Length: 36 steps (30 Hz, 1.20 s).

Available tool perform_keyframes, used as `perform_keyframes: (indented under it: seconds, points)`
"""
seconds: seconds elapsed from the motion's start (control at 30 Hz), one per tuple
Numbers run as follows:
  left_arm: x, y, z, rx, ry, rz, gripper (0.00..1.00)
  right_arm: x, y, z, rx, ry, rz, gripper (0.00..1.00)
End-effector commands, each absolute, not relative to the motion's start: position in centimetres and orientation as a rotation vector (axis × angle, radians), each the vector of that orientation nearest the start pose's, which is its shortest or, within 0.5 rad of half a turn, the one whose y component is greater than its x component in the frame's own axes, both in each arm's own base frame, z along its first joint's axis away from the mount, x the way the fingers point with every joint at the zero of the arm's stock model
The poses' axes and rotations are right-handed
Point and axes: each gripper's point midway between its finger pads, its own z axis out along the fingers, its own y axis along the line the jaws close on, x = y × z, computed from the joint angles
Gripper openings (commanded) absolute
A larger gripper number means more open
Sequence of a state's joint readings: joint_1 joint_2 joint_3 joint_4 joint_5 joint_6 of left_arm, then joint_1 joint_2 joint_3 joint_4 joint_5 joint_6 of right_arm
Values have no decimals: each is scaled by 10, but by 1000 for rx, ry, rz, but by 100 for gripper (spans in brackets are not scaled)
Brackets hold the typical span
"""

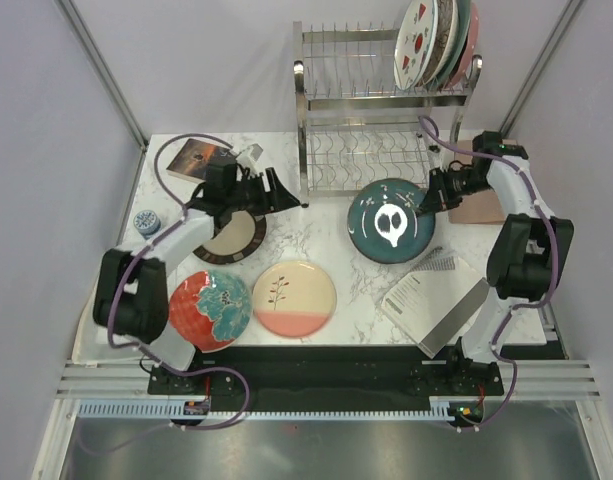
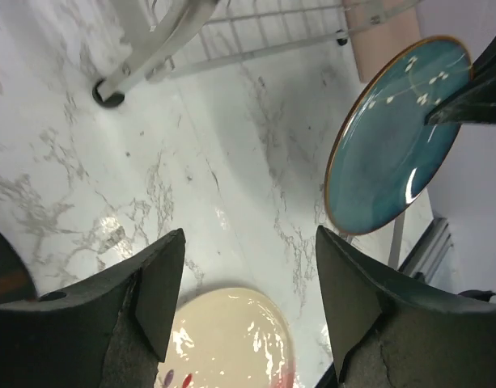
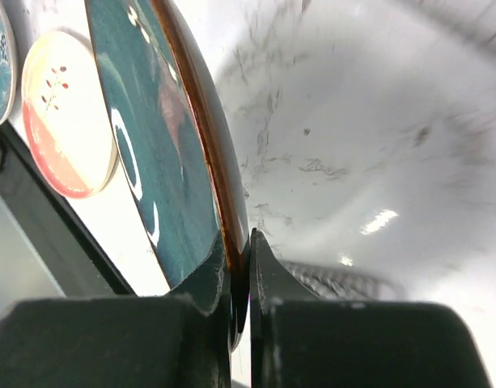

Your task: Load the plates into the dish rack

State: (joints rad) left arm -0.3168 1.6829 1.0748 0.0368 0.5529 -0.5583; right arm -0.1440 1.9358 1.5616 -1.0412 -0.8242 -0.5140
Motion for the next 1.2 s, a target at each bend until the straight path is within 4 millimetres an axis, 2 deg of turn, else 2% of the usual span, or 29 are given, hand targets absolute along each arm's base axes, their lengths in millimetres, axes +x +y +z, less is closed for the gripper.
perform_keyframes:
  seconds: [0.0, 0.03, 0.1, 0.2, 0.3, 0.33, 0.37, 0.4, 0.43, 0.5, 0.53, 0.57, 0.6, 0.67, 0.7, 0.73, 0.77, 0.8, 0.83, 0.87, 0.9, 0.93, 0.97, 1.0, 1.03, 1.07, 1.17]
  points:
    - [359, -230, 189, 411, 2098, -986, 73, 355, 77, 248, -689, 2277, 918, 0]
    - [355, -227, 201, 468, 2046, -954, 73, 348, 80, 261, -696, 2285, 894, 0]
    - [357, -221, 208, 488, 2008, -895, 73, 341, 84, 308, -733, 2183, 783, 0]
    - [366, -212, 211, 490, 1966, -800, 73, 324, 96, 369, -773, 2030, 629, 0]
    - [377, -207, 217, 490, 1930, -742, 72, 309, 111, 422, -755, 1886, 489, 0]
    - [380, -205, 219, 486, 1922, -728, 72, 313, 119, 443, -736, 1802, 460, 0]
    - [383, -205, 219, 487, 1917, -720, 72, 311, 108, 466, -568, 1779, 388, 0]
    - [386, -206, 224, 495, 1900, -712, 72, 316, 104, 478, -486, 1742, 347, 0]
    - [387, -206, 225, 498, 1895, -710, 72, 323, 106, 509, -426, 1622, 312, 0]
    - [391, -206, 226, 496, 1895, -705, 72, 330, 84, 548, -238, 1514, 205, 0]
    - [392, -206, 227, 493, 1894, -705, 72, 332, 84, 572, -207, 1434, 188, 0]
    - [393, -206, 226, 488, 1898, -702, 72, 349, 84, 575, -185, 1432, 165, 0]
    - [392, -206, 225, 478, 1903, -709, 72, 340, 75, 612, -135, 1343, 134, 0]
    - [391, -206, 223, 468, 1912, -716, 72, 347, 81, 643, -125, 1268, 125, 0]
    - [389, -206, 221, 457, 1921, -726, 72, 352, 72, 654, -78, 1230, 53, 0]
    - [391, -207, 224, 452, 1903, -730, 72, 357, 81, 660, -67, 1203, 40, 0]
    - [391, -207, 221, 444, 1909, -731, 72, 366, 82, 654, -56, 1206, -19, 0]
    - [389, -206, 217, 424, 1922, -738, 72, 363, 78, 677, -21, 1102, -86, 0]
    - [388, -205, 217, 412, 1922, -738, 72, 364, 80, 675, 31, 1096, -139, 0]
    - [389, -204, 217, 396, 1920, -734, 72, 374, 86, 666, 41, 1100, -190, 0]
    - [386, -204, 213, 380, 1932, -744, 72, 370, 86, 682, 105, 1020, -205, 0]
    - [386, -204, 214, 373, 1931, -747, 72, 384, 95, 665, 105, 1074, -336, 0]
    - [385, -203, 213, 367, 1933, -747, 72, 382, 94, 670, 158, 1055, -372, 0]
    - [384, -203, 212, 361, 1938, -749, 72, 380, 93, 675, 210, 1035, -390, 0]
    - [384, -203, 211, 359, 1938, -748, 72, 398, 109, 663, 205, 1061, -403, 0]
    - [383, -201, 212, 357, 1937, -743, 71, 387, 98, 676, 275, 1033, -378, 0]
    - [381, -198, 207, 355, 1931, -723, 71, 393, 100, 674, 313, 1008, -390, 0]
